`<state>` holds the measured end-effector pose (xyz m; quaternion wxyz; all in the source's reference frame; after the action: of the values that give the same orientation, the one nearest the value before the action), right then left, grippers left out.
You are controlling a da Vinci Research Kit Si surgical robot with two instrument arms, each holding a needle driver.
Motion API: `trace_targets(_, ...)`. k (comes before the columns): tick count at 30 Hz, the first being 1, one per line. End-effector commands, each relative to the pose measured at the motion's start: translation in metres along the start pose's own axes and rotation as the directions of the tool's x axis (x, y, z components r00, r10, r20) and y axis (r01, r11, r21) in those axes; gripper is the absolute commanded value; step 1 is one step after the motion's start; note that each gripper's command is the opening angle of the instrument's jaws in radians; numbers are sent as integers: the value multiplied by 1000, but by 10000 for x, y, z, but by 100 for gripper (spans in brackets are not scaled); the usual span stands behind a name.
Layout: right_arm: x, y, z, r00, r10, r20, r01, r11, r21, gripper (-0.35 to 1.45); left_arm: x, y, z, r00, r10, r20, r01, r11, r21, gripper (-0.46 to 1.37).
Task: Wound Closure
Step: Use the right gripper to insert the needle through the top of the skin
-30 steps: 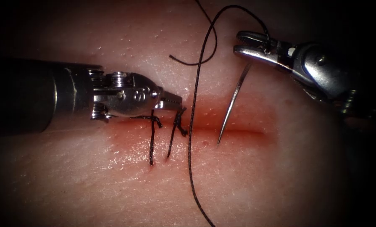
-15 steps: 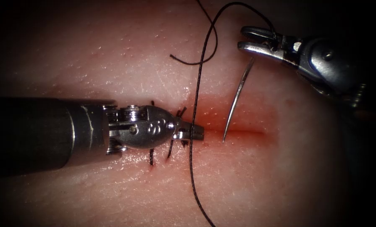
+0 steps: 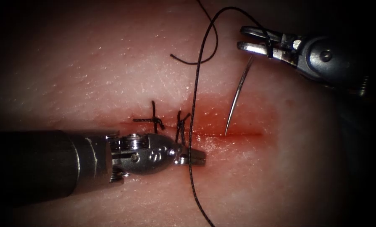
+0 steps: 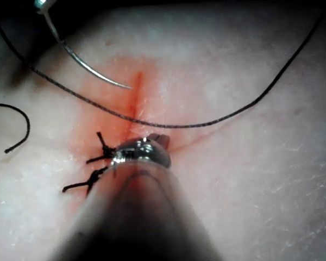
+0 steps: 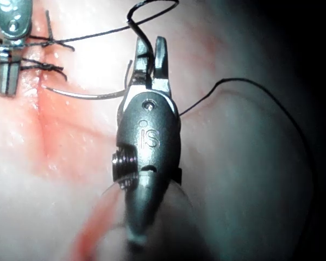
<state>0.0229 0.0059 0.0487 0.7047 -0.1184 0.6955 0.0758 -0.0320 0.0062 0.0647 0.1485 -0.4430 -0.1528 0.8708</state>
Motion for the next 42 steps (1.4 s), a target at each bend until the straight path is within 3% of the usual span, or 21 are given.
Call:
trace_targets(1, -2, -2, 1, 1000, -16, -1, 16, 1000, -7, -35, -2, 0, 1, 1000, -3, 0, 3, 1000, -7, -35)
trace_targets(7, -12, -16, 7, 991, -130, -6, 130, 991, -6, -35, -12, 3, 6, 1000, -10, -1, 10, 1000, -6, -35)
trace_targets(21, -13, -22, 19, 948, -310, -76, 314, 947, 59, -35, -42, 19, 14, 999, -41, 8, 41, 999, -25, -35)
trace_targets(36, -29, -28, 17, 898, -437, -54, 440, 894, 86, -35, -45, 21, 9, 999, -48, 7, 49, 998, -31, -35)
trace_targets(42, -34, -33, 16, 892, -448, -51, 451, 888, 84, -35, -44, 22, 7, 999, -49, 7, 49, 998, -32, -35)
